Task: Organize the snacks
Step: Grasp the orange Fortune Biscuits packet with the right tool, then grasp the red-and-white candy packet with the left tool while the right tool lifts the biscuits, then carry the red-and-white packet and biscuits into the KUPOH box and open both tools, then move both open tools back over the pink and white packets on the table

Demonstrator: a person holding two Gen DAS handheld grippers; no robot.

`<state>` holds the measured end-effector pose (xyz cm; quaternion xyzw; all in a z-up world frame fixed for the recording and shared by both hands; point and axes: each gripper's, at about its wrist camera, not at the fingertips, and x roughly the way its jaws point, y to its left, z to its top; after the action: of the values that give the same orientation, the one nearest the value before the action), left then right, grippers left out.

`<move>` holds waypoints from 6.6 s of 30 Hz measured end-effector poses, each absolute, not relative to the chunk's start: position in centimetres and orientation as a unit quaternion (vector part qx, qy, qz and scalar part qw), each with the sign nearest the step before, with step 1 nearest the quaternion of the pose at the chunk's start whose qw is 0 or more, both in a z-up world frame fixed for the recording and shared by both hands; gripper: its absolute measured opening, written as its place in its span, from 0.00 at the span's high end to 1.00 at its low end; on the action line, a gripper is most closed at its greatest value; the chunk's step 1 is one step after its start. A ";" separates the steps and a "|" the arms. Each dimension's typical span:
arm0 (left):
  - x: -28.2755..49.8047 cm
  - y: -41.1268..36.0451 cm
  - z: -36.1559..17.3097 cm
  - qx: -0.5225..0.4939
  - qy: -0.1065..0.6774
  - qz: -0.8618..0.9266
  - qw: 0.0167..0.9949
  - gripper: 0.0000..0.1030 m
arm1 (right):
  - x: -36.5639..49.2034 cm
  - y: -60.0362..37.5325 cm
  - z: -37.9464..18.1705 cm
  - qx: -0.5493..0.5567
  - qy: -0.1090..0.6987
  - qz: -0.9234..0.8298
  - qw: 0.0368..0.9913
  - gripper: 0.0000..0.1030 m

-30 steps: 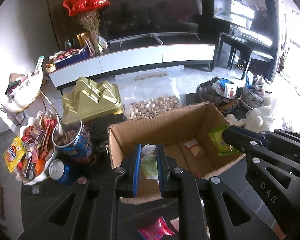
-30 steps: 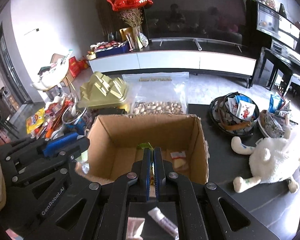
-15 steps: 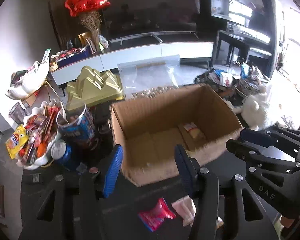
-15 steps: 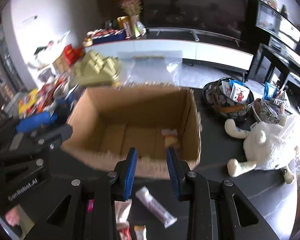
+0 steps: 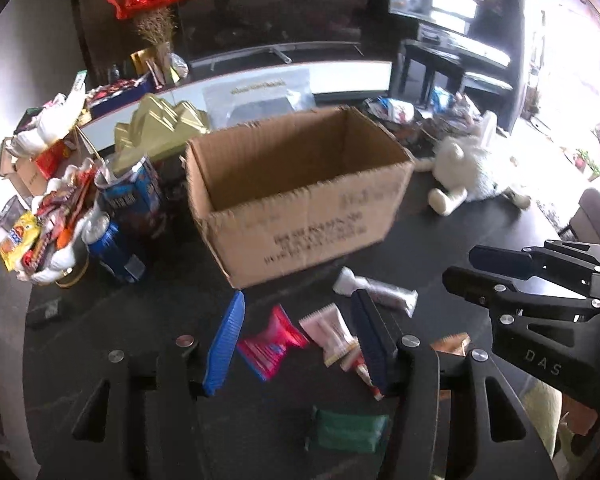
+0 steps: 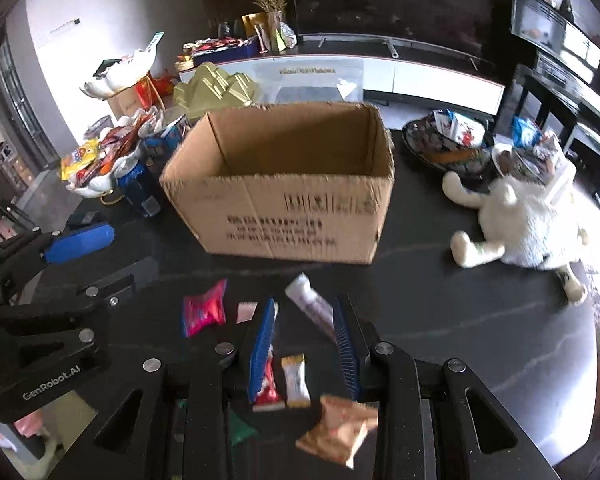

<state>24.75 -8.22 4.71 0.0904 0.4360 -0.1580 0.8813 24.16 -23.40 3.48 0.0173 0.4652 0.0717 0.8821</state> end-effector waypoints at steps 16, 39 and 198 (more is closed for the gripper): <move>21.8 -10.6 -0.3 0.076 0.490 -0.189 0.848 0.47 | 19.1 -26.2 -2.1 0.100 0.512 0.032 0.853 0.63; 23.7 -12.4 -6.8 0.024 0.568 -0.173 0.804 0.49 | 19.2 -28.0 -7.6 0.167 0.553 0.003 0.816 0.63; 27.0 -2.7 5.3 0.088 0.396 -0.183 0.895 0.57 | 27.2 -17.3 3.7 0.038 0.429 0.104 0.896 0.45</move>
<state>27.00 -2.69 5.29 0.0882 0.3965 -0.1831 0.8953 27.22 -17.30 3.75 0.0383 0.4292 0.1037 0.8964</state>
